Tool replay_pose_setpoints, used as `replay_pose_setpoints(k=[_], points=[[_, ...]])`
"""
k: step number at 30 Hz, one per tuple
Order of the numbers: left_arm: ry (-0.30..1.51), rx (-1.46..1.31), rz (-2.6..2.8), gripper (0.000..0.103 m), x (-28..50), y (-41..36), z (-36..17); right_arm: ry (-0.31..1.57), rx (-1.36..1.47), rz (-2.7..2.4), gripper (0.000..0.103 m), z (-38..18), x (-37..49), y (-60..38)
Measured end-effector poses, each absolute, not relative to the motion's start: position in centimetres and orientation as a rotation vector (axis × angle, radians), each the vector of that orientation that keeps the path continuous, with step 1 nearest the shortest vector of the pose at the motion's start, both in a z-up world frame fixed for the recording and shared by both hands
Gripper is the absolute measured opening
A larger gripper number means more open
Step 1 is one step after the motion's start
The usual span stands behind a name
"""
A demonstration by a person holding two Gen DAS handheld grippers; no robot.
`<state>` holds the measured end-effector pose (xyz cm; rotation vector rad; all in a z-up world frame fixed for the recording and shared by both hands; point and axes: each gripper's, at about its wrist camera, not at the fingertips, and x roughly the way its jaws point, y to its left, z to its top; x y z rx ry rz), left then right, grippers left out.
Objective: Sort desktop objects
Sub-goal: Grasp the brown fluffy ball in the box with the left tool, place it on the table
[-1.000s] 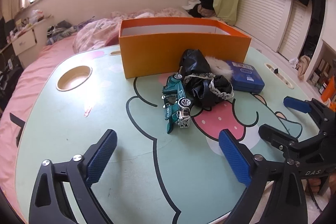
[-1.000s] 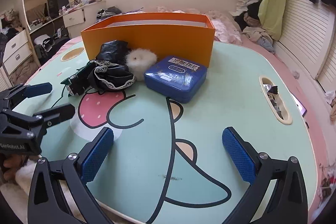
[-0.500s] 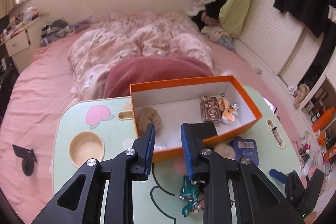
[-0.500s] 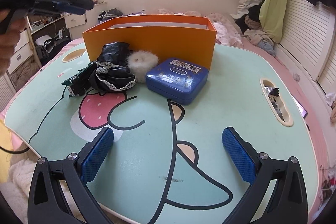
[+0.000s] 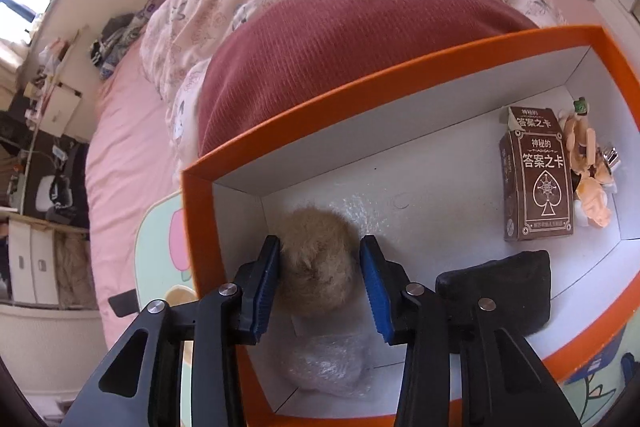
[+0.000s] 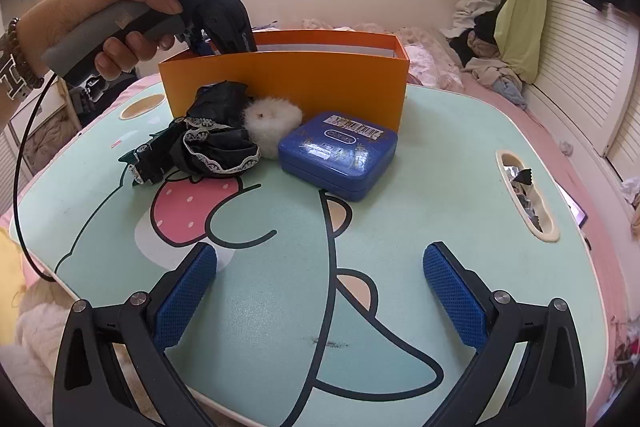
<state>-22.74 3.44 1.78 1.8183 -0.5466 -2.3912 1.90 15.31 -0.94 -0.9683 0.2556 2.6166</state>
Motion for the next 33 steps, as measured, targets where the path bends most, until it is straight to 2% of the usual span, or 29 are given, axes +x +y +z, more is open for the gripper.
replay_pose_setpoints(k=[2, 5, 9, 14, 17, 20, 28, 29, 31, 33], points=[[-0.561, 1.819, -2.398, 0.032, -22.5, 3.7, 1.9, 0.258, -0.967, 2.613, 0.102, -0.9, 1.9, 15.3], [-0.542, 1.844, -2.462, 0.031, -22.0, 3.6, 2.3, 0.263, -0.966, 2.612, 0.102, -0.9, 1.9, 15.5], [-0.344, 1.845, -2.620, 0.030, -21.2, 2.3, 4.3, 0.266, -0.965, 2.608, 0.102, -0.9, 1.9, 15.5], [-0.157, 1.606, -2.944, 0.030, -15.8, 1.7, 10.9, 0.272, -0.961, 2.598, 0.102, -0.9, 1.9, 15.5], [-0.038, 1.506, -3.096, 0.030, -10.9, 1.1, 13.1, 0.272, -0.960, 2.597, 0.102, -0.8, 1.9, 15.5], [0.042, 1.489, -3.197, 0.030, -7.1, 1.0, 12.4, 0.273, -0.960, 2.596, 0.102, -0.8, 1.9, 15.6], [-0.088, 1.628, -3.140, 0.030, -1.7, 4.8, 4.9, 0.279, -0.955, 2.585, 0.102, -0.8, 1.9, 15.6], [-0.108, 1.625, -3.134, 0.032, -1.8, 4.9, 4.2, 0.281, -0.954, 2.582, 0.102, -0.9, 1.9, 15.6], [-0.134, 1.562, -3.129, 0.043, -1.5, 5.1, 3.6, 0.282, -0.953, 2.581, 0.102, -0.9, 1.9, 15.6], [-0.148, 1.432, -3.146, 0.060, -0.7, 4.8, 3.9, 0.283, -0.953, 2.580, 0.102, -0.8, 1.9, 15.6]])
